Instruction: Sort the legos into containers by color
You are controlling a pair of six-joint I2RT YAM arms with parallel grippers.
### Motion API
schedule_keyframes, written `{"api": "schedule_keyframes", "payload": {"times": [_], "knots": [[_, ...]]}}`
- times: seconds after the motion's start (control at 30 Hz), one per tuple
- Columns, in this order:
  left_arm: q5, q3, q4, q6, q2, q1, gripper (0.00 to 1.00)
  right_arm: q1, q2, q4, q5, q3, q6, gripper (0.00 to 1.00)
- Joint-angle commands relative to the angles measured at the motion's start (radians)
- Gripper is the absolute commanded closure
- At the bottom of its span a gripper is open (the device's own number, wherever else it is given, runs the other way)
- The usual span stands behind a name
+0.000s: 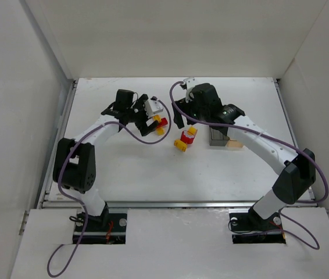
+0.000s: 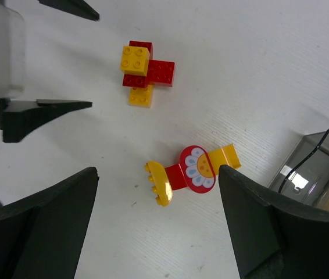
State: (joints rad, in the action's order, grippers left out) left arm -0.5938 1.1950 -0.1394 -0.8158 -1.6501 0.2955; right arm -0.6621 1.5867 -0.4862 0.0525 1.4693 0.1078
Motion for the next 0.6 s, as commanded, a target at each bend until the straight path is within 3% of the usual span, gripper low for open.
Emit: {"api": "schedule_keyframes", "payload": {"times": [0.0,0.27,0.47,0.53,0.57], "knots": [[-0.141,-0.018,0.096,-0.100,-0.037,-0.007,0.00,-0.007,-0.017,0.021,0.023,0.037,-0.016,0.11],[-0.173,0.193,-0.017,-0.028,-0.158,-0.039,0.00,-0.007,-0.007,0.021,0.043,0.037,-0.016,0.11],[-0.224,0.247,-0.140,-0.057,0.004,-0.099,0.00,-0.007,0.022,0.003,0.064,0.046,-0.025,0.11],[-0.202,0.214,-0.099,-0.046,0.033,-0.099,0.00,-0.007,0.033,0.003,0.073,0.057,-0.025,0.11],[-0.180,0.178,-0.051,0.043,0.033,-0.099,0.00,-0.007,0.045,0.003,0.073,0.057,-0.025,0.11]]}}
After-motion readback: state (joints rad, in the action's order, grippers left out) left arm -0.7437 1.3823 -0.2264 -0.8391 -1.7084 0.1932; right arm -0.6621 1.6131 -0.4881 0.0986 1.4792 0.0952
